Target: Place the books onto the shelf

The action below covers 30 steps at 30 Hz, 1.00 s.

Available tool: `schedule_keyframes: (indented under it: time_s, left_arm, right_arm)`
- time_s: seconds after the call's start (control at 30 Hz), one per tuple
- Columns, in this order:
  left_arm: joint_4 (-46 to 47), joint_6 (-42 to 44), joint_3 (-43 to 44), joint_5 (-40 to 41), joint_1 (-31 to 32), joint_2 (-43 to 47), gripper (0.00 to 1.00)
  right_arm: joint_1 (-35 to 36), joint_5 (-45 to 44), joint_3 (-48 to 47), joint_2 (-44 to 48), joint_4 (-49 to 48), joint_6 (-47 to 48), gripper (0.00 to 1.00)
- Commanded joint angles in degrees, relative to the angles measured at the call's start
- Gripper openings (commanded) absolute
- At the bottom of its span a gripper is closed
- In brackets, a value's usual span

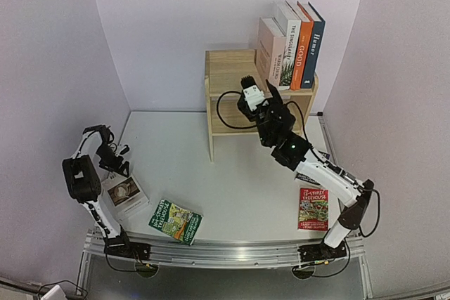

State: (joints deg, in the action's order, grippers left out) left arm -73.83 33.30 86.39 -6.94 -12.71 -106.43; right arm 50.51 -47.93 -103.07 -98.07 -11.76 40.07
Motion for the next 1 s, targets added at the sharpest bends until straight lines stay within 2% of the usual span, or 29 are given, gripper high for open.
schedule_keyframes:
  time_s: [0.0,0.13,0.3,0.53,0.77,0.97]
  left_arm:
    - [-4.05,9.62,4.32,-1.45,-0.06,-5.49,1.0]
    - [-7.02,14.59,5.27,-3.58,-0.08,-11.08,1.0]
    - [-8.39,16.52,8.17,-5.08,-0.07,-16.07,1.0]
    - [-7.84,18.19,7.66,-5.08,0.13,-17.76,1.0]
    - [-7.06,17.72,13.01,-4.32,1.77,-15.18,1.0]
    - [-6.35,17.08,16.48,-2.95,1.92,-16.48,1.0]
  right_arm:
    - [-0.31,15.99,0.82,5.2,25.43,-20.27,0.81]
    - [-0.22,26.29,5.76,7.37,27.54,-28.62,0.81]
    - [0.03,36.08,8.97,6.78,27.67,-36.43,0.79]
    - [0.85,41.75,10.36,3.25,27.59,-41.85,0.77]
    - [0.99,44.51,9.26,0.22,27.58,-43.15,0.77]
    - [1.03,45.3,8.78,-0.96,27.55,-43.2,0.77]
